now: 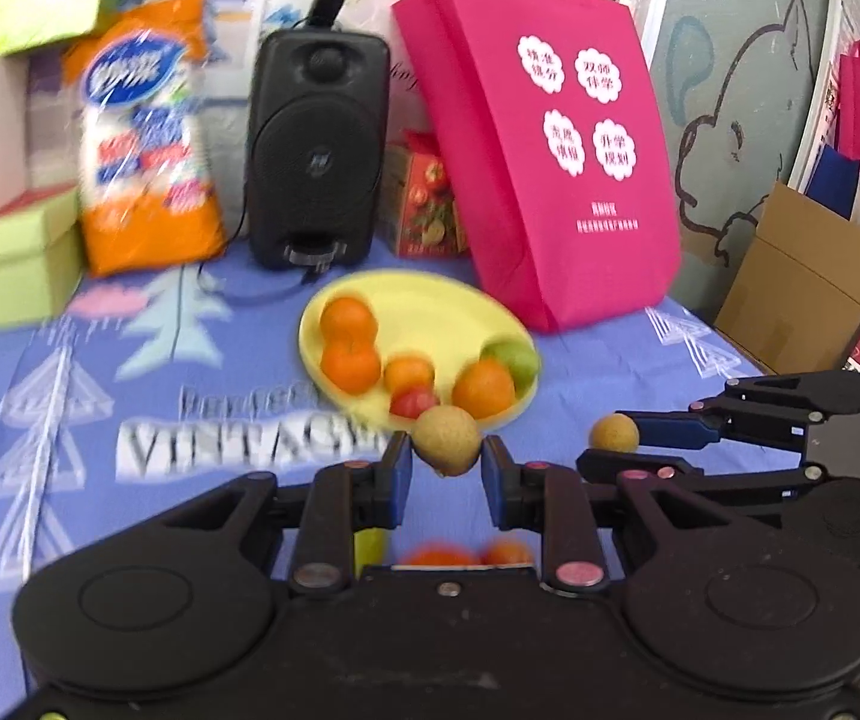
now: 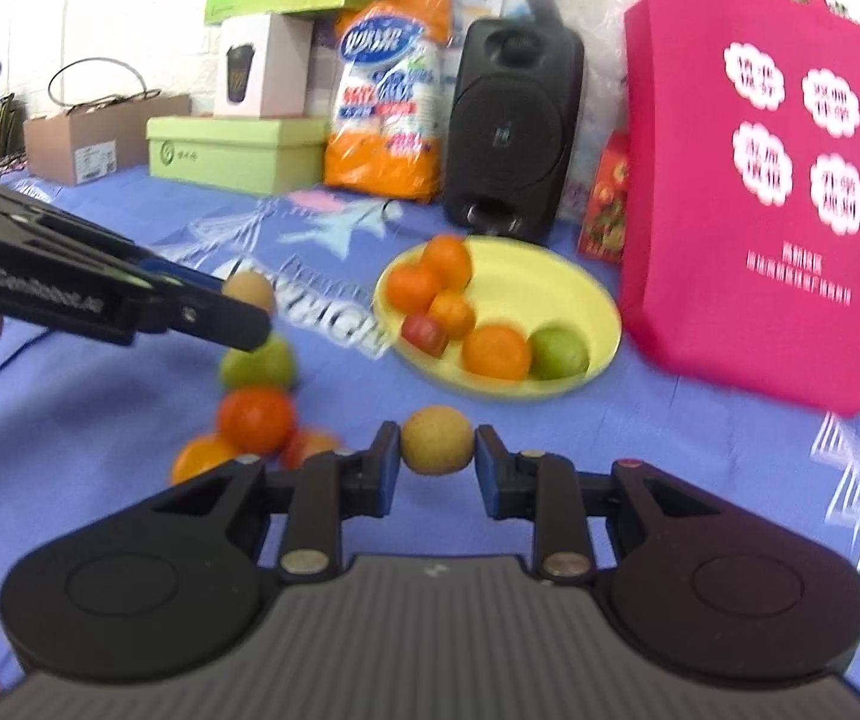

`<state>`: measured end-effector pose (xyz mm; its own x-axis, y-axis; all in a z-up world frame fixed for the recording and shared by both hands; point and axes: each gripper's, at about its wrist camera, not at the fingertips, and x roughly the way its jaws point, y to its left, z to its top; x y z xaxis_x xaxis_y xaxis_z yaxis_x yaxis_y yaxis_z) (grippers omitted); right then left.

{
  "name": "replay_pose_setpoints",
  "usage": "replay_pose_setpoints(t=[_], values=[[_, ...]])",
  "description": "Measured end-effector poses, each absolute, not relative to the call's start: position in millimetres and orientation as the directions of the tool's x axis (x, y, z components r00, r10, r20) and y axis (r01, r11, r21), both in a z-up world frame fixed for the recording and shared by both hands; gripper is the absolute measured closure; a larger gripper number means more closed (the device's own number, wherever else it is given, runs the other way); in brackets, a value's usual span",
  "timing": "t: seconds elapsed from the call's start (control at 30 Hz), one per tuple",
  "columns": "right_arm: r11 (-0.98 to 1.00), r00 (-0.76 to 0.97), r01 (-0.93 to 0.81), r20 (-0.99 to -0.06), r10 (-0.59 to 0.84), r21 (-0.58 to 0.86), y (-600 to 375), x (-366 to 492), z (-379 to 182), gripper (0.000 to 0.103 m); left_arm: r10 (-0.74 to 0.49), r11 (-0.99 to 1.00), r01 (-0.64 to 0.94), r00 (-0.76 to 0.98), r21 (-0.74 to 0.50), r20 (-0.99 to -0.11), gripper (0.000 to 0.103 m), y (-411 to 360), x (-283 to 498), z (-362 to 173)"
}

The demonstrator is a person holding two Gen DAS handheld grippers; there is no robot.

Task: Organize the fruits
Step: 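Carry the held fruits onto the yellow plate and open both tools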

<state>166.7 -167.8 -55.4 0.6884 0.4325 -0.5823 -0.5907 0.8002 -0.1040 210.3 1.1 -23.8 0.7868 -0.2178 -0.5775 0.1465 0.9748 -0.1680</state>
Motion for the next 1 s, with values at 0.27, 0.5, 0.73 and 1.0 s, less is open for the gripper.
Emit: replay_pose_setpoints(t=[0.27,0.5,0.73,1.0], values=[[0.812,0.704,-0.572,-0.575,0.416,-0.113,-149,237,-47,0.077,-0.193,0.981,0.158,0.779,-0.112,-0.597,0.078,-9,299,-23],[0.825,0.692,-0.551,-0.621,0.369,-0.125,-140,288,-66,0.077,-0.182,0.983,0.147,0.730,-0.109,-0.658,0.078,-7,359,-46],[0.834,0.665,-0.545,-0.649,0.368,-0.085,-134,315,-83,0.077,-0.176,0.984,0.124,0.693,-0.126,-0.699,0.078,2,385,-72],[0.832,0.677,-0.547,-0.633,0.376,-0.091,-137,307,-79,0.065,-0.156,0.988,0.115,0.694,-0.105,-0.703,0.073,4,376,-67]])
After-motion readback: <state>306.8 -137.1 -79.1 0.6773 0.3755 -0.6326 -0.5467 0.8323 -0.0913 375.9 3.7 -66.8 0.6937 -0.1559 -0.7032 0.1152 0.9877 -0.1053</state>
